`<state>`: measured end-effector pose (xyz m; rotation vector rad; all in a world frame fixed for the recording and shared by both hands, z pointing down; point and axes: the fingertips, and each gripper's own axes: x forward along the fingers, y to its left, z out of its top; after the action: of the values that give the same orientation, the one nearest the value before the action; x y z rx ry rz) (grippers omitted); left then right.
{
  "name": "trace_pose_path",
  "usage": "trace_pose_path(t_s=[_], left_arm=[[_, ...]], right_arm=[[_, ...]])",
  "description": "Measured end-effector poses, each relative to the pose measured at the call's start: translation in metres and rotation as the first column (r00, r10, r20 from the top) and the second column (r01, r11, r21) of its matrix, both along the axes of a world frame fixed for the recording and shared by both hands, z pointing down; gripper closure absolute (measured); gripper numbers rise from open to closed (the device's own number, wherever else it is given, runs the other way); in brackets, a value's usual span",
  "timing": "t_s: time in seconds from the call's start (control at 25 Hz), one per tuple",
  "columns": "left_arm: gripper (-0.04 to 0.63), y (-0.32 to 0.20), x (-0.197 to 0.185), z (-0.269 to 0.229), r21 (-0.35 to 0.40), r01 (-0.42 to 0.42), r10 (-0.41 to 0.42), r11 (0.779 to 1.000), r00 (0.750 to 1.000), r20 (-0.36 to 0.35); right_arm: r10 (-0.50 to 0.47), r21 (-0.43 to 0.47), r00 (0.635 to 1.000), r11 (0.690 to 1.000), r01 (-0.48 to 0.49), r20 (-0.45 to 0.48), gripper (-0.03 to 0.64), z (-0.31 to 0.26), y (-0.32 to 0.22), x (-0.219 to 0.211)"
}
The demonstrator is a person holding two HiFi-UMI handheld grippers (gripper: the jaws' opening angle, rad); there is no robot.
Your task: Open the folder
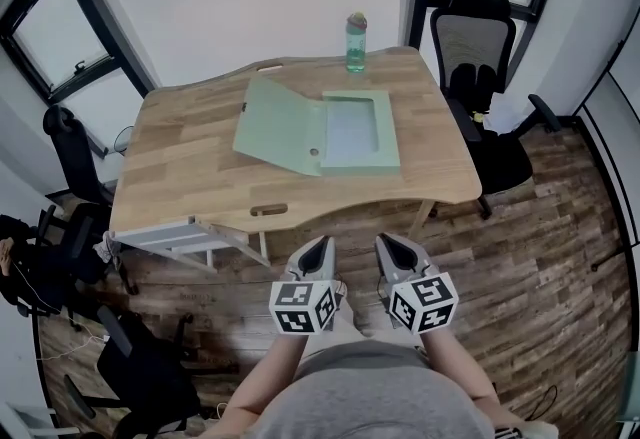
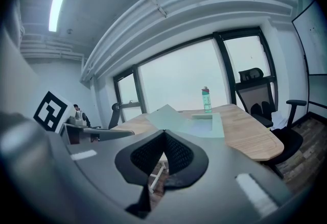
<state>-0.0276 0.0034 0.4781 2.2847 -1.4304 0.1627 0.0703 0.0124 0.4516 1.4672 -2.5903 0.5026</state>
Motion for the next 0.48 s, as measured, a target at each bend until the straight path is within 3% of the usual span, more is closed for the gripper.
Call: trace_pose_path(t_s=[0.48], left_arm=[[0.591, -0.0074, -0.0063, 0.0016, -0.007, 0.009, -0.009, 1.0, 1.0, -0.005]], right_arm=[[0.027, 0.002, 1.0, 1.0, -0.027, -0.006, 0.617, -0.0003, -0.0088, 0.001]])
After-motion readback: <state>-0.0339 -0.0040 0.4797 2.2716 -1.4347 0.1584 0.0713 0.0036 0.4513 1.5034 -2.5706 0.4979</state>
